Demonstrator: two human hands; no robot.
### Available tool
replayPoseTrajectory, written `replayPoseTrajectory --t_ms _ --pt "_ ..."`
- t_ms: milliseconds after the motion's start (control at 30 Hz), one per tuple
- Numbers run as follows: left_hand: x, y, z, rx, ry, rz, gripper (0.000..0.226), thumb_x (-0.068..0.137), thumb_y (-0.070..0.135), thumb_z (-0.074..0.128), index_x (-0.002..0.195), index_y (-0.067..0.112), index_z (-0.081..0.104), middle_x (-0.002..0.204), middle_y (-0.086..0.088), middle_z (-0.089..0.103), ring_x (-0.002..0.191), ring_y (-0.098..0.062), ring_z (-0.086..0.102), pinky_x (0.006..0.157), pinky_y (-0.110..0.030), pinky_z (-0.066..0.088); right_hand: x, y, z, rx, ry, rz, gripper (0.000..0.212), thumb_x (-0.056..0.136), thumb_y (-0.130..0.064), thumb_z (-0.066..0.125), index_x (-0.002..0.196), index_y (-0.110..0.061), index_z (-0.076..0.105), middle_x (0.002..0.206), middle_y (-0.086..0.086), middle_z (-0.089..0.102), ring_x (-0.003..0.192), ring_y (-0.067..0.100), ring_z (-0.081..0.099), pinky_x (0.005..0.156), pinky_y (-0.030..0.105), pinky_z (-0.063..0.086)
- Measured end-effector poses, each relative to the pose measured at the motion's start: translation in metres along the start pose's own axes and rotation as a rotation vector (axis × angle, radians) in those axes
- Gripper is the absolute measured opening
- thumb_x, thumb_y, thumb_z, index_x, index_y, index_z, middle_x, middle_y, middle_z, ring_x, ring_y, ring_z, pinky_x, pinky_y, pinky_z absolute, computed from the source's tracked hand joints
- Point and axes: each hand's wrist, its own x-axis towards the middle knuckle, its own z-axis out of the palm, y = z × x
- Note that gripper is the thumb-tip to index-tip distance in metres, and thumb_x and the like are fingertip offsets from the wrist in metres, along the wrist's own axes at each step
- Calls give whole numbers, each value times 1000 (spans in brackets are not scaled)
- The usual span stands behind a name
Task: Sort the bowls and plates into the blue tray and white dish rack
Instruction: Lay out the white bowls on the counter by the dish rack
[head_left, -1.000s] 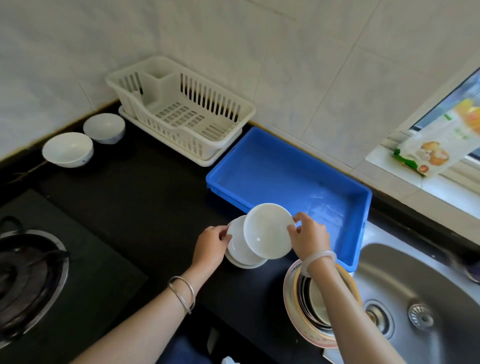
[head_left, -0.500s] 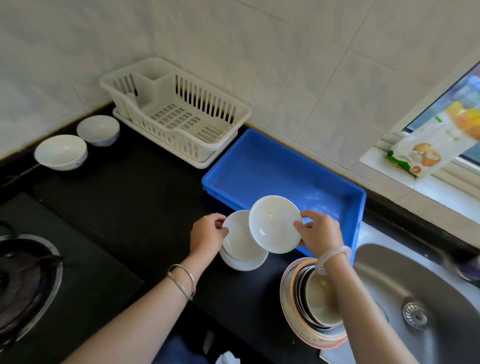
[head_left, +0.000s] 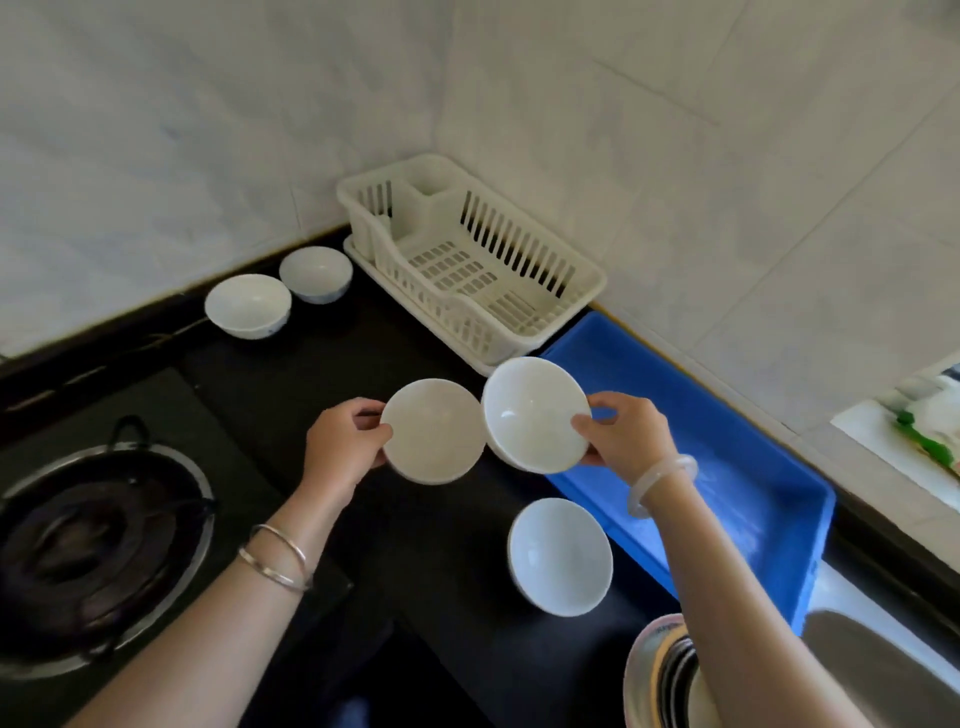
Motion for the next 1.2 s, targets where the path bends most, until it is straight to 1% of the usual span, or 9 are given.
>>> replayPoseTrajectory --t_ms 200,333,433,533,633,800,967,1100,1200 --pt "42 -17 -48 -155 183 -108 29 83 0 59 108 13 62 92 -1 60 83 -16 59 62 -29 52 58 -28 79 0 -146 19 17 83 -7 61 95 -19 64 94 10 66 68 19 68 43 18 53" --pt "75 -26 -66 -260 284 -192 28 84 -1 58 109 10 60 98 -4 59 90 -19 58 67 -31 53 98 -42 129 30 -225 60 31 84 -2 57 113 -11 64 96 9 62 64 18 65 45 22 55" --pt "99 -31 -75 -312 330 -246 27 84 -1 58 109 9 60 103 -7 60 94 -22 59 71 -33 54 125 -51 161 38 -271 106 33 86 -1 55 118 -8 60 96 11 61 66 18 64 46 23 56" --pt "120 -36 -82 -334 377 -289 26 84 0 58 108 10 60 105 -9 60 98 -25 61 72 -34 54 145 -56 190 38 -261 135 32 88 -3 55 119 -7 59 85 5 60 63 18 65 47 22 56" --pt "137 -41 -86 -331 419 -304 25 84 0 58 106 13 60 108 -8 61 99 -25 61 70 -32 54 160 -56 213 18 -235 150 33 88 -5 55 121 -8 57 79 3 61 56 14 64 60 29 59" --pt "151 -47 -89 -335 431 -321 21 84 1 59 96 19 58 110 -7 61 100 -25 61 68 -30 54 173 -54 236 5 -188 140 38 89 -8 55 127 -11 53 95 8 61 55 12 64 63 30 59" --pt "157 -52 -90 -365 432 -349 24 85 1 59 102 17 59 115 -8 61 104 -26 61 70 -31 55 179 -52 245 59 -194 171 39 89 -6 56 128 -9 51 115 15 62 57 11 60 62 28 58" --pt "158 -55 -88 -396 442 -357 28 85 1 58 109 15 59 117 -9 61 105 -26 60 70 -30 54 179 -51 252 154 -198 200 39 88 -5 57 127 -8 52 119 17 60 68 15 61 52 24 55" --pt "157 -56 -88 -417 443 -355 29 85 1 59 110 16 58 120 -8 60 107 -26 60 71 -30 54 180 -50 254 209 -209 242 42 88 -6 58 129 -9 50 122 17 58 84 24 63 57 28 56"
